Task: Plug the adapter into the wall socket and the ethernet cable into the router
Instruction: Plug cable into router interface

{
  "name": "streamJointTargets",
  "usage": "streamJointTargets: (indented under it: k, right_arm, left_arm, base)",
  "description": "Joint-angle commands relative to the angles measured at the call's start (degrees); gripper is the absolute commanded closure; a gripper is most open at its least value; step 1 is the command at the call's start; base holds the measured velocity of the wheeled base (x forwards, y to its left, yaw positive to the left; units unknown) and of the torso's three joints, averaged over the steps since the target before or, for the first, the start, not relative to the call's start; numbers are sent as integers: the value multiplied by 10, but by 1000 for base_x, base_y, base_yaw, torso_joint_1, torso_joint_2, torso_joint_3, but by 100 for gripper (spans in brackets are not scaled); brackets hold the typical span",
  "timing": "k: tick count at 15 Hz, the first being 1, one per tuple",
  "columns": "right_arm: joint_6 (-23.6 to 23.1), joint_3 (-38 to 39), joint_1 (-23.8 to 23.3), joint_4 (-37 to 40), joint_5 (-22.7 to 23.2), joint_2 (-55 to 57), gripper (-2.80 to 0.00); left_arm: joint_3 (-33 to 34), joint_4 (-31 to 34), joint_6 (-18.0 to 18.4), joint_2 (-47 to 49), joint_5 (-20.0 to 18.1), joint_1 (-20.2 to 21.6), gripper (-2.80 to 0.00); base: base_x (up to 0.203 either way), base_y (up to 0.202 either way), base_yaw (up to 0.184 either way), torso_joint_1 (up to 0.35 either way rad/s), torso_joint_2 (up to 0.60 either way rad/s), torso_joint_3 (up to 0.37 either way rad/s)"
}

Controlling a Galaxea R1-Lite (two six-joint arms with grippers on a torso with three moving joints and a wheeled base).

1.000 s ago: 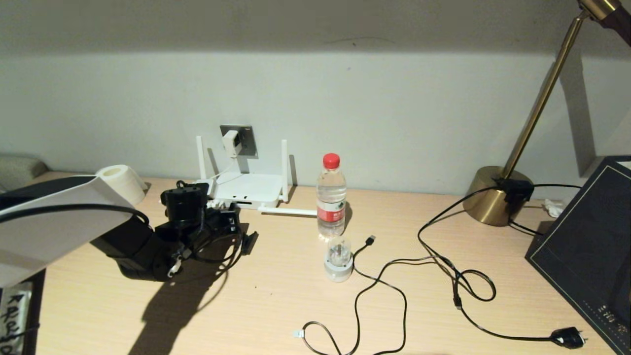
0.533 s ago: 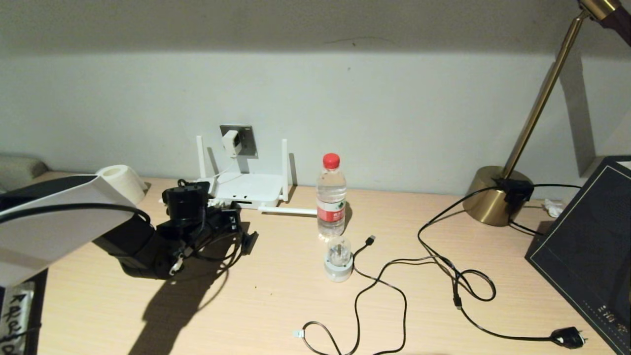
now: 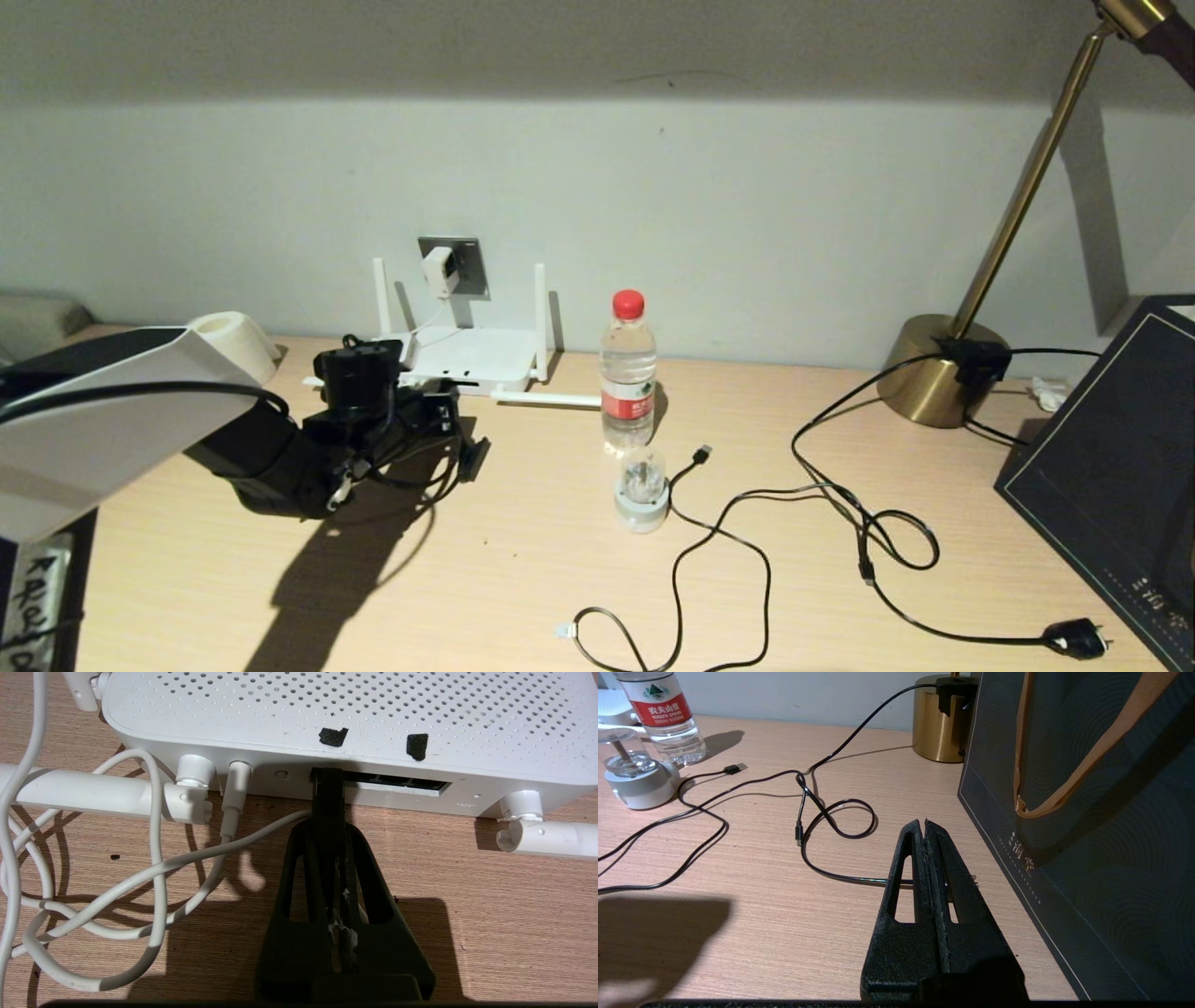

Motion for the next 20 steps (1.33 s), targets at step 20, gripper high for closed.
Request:
streamJointTargets:
  k: [20]
  right_arm:
    - [0, 20, 0, -1, 0, 1, 0]
  left_arm:
    - [-50, 7, 0, 30, -1, 0, 0]
  base:
    - [0, 0, 0, 0, 0, 0]
